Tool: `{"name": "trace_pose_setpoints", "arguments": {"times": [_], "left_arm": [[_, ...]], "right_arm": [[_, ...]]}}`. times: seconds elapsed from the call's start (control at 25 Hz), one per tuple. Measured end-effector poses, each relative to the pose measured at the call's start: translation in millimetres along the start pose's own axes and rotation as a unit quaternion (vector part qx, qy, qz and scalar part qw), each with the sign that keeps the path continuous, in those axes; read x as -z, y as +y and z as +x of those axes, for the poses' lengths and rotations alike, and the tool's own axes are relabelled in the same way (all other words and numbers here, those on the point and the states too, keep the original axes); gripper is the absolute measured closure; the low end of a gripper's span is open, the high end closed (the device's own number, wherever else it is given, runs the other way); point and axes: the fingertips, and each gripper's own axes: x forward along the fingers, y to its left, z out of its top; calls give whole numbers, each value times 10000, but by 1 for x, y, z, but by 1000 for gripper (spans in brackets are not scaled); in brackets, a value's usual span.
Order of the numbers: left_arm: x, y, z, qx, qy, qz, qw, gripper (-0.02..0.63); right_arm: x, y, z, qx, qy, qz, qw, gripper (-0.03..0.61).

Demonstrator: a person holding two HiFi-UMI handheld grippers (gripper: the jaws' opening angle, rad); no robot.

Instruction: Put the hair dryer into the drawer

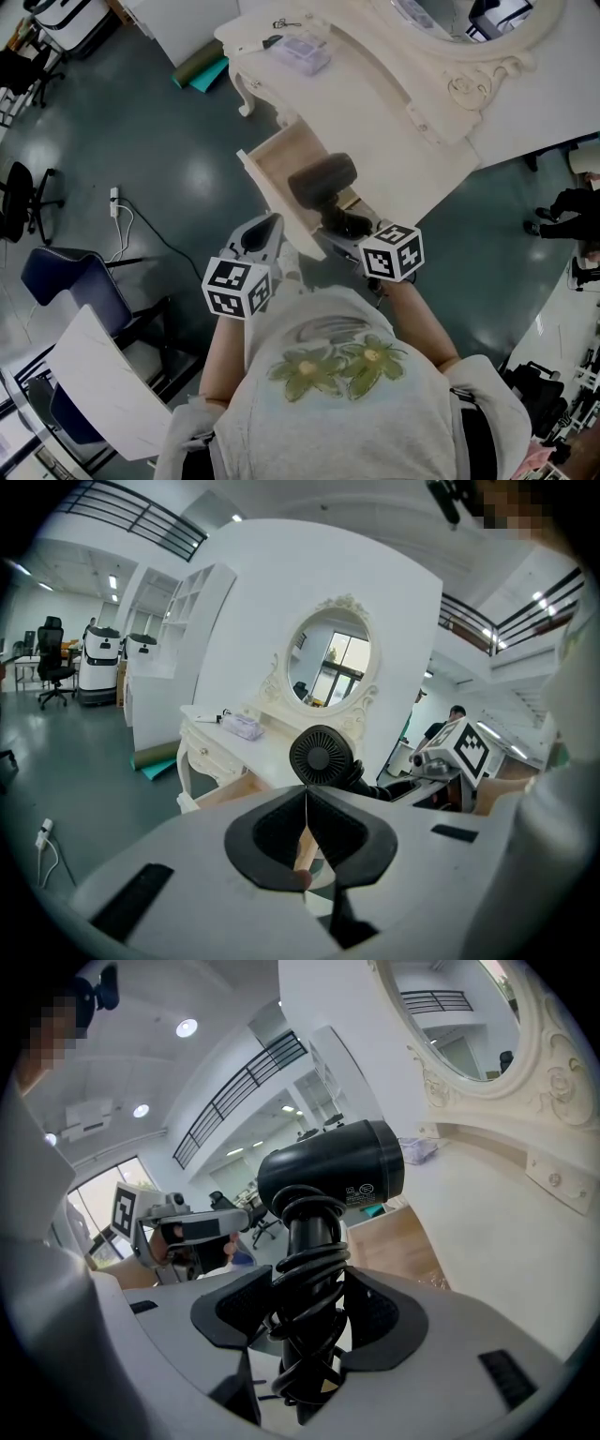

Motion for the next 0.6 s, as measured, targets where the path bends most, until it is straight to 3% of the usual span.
{"name": "trace_pose_setpoints", "arguments": {"times": [0.6], "left_arm": [[2,30,11,-48,107,-111,9999,603]], "right_arm": [[-4,-15,27,109,229,-49,9997,347]]}}
